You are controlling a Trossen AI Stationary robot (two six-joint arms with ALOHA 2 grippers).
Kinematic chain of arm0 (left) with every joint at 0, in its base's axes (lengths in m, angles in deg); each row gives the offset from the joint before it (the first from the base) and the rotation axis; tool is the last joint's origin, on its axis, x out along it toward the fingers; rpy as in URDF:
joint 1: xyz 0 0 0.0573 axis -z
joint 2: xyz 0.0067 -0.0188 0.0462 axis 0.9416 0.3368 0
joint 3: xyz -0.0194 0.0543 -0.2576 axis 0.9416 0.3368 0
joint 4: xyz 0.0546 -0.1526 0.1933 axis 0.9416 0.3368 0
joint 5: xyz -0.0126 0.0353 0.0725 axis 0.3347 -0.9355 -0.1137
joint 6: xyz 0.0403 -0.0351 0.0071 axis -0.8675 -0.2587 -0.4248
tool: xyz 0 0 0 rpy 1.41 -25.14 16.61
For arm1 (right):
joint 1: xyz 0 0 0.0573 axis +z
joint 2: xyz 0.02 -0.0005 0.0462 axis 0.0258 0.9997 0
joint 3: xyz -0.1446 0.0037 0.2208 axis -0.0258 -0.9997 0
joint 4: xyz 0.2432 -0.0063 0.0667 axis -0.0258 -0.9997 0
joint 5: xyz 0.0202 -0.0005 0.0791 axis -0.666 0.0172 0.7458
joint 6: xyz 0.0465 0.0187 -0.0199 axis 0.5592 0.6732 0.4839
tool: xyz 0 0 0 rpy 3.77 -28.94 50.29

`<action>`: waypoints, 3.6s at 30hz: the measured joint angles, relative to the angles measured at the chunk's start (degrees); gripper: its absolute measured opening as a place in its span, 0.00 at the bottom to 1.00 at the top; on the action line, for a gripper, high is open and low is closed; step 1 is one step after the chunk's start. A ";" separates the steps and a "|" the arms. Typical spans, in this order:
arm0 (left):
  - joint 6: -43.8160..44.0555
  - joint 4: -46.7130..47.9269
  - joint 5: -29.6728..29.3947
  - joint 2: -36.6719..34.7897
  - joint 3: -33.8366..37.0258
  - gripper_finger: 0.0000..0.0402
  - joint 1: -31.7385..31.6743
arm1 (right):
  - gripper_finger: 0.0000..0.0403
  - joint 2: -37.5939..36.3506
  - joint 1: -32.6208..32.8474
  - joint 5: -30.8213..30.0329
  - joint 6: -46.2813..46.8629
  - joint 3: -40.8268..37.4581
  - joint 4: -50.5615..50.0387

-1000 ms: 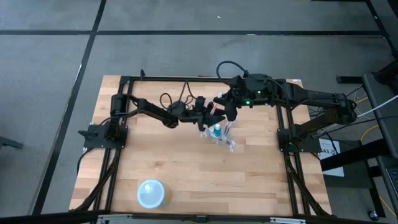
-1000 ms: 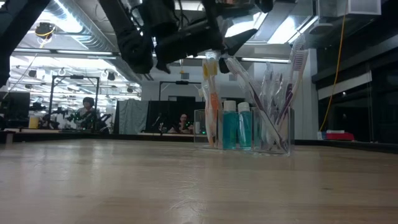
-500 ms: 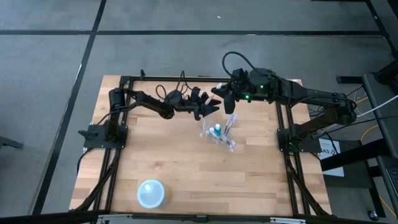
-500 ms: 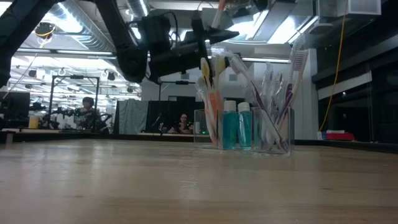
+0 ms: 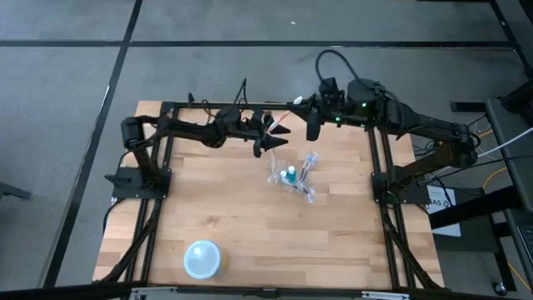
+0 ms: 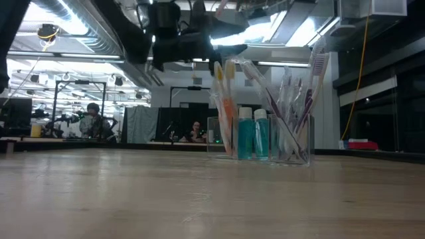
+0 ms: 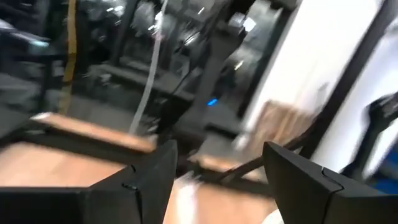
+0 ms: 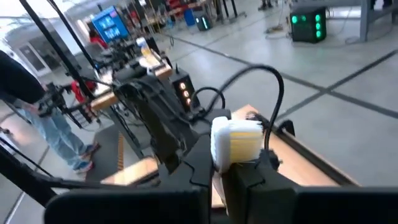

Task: Pick & Place toothbrushing station
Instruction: Put the orange toothbrush into the transparent organizer, then adjust the transparent organizer on the table

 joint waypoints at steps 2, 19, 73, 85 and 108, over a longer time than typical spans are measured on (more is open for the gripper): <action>-5.63 7.78 -1.39 -2.99 0.00 0.58 -0.16 | 0.04 -0.02 -0.15 0.14 -0.24 0.79 0.37; -25.03 48.77 -16.53 -33.79 0.00 0.58 -4.65 | 0.04 1.80 -0.15 -0.68 -3.82 0.48 -9.57; -25.24 59.50 -83.64 -48.67 -0.04 0.58 46.10 | 0.45 9.70 1.29 0.01 11.99 -34.85 24.11; 7.72 86.09 -88.90 -46.16 -0.04 0.58 45.55 | 0.46 -3.85 1.29 -1.81 4.56 -34.83 21.87; 47.76 71.82 -53.09 -12.14 -0.02 0.10 31.13 | 0.34 -27.37 13.31 -14.30 30.61 -35.22 -39.09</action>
